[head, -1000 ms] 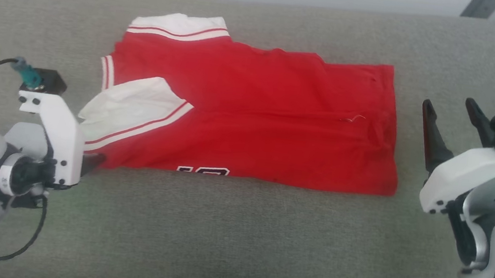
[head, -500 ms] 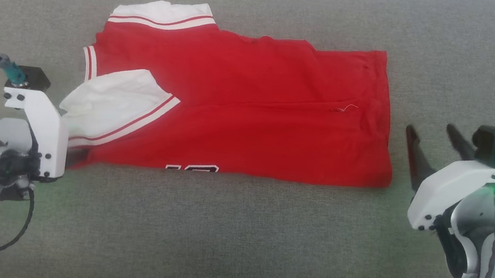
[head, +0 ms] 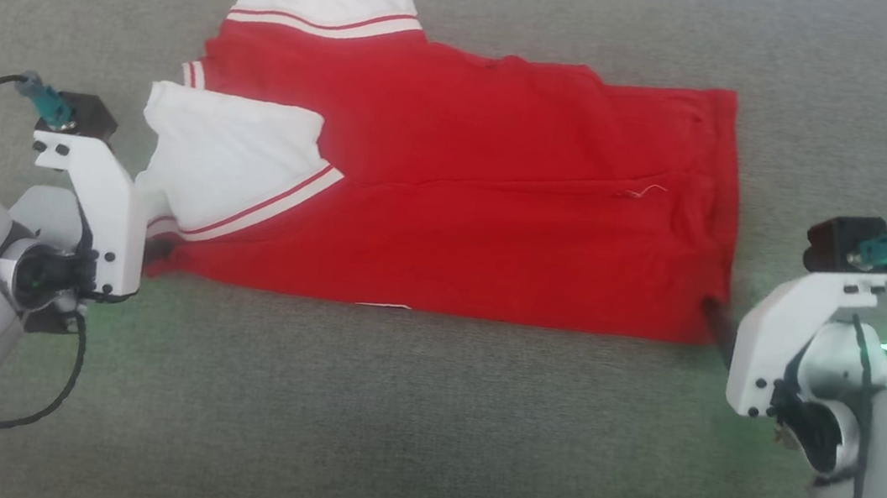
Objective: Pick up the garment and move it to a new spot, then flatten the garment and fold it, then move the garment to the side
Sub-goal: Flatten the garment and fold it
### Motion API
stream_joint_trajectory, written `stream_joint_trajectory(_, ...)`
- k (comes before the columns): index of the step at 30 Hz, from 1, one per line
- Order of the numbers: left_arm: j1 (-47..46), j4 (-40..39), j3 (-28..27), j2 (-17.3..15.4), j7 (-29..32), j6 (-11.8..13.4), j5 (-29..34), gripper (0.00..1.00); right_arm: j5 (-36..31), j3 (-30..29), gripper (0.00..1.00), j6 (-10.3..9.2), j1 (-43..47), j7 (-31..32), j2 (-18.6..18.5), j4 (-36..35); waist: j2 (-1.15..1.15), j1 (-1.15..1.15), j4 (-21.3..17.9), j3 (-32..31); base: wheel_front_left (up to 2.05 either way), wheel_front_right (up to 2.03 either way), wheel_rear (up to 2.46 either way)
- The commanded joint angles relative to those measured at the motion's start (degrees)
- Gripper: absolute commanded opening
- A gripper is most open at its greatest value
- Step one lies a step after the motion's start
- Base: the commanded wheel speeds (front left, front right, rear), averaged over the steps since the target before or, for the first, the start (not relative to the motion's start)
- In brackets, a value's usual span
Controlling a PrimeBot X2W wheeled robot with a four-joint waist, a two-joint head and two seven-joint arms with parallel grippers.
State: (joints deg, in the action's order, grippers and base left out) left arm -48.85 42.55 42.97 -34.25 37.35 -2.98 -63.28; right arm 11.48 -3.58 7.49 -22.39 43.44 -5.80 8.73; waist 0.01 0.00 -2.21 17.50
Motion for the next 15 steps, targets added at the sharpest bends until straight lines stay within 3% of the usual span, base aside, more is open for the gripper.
stream_joint_trajectory(1, 0.2, 0.8, 0.6, 1.4, -0.6, -0.2, 0.5, 0.0, 0.7, 0.4, 1.0, 0.01, -0.9, 1.4, 0.0, 1.4, -0.01, 0.0, 0.5, 0.4, 0.0, 0.0, 0.0)
stream_joint_trajectory(5, -0.8, 1.7, 0.8, 2.4, -1.3, -0.8, 0.6, 0.0, 1.9, 1.8, 1.0, 0.01, -2.6, 5.6, -0.7, 6.0, -0.01, 0.0, 1.4, 0.9, 0.0, 0.0, 0.0)
stream_joint_trajectory(6, -1.0, 1.9, 0.8, 2.6, -1.5, -0.8, 0.7, 0.0, 1.6, 2.5, 0.32, 0.01, -2.8, 6.4, -1.1, 7.0, -0.01, 0.0, 1.6, 1.0, 0.0, 0.0, 0.0)
stream_joint_trajectory(7, -1.1, 2.2, 0.7, 2.8, -1.6, -0.9, 0.6, 0.0, 1.0, 2.5, 0.0, 0.01, -3.0, 6.8, -1.4, 7.7, -0.01, 0.0, 1.8, 1.0, 0.0, 0.0, 0.0)
stream_joint_trajectory(15, -2.0, 3.6, 0.0, 2.2, -1.0, -1.2, -0.5, 0.0, -0.7, 1.4, 0.0, -0.05, -5.5, 6.6, -3.2, 8.9, -0.01, 0.0, 3.1, 0.4, 0.0, 0.0, 0.0)
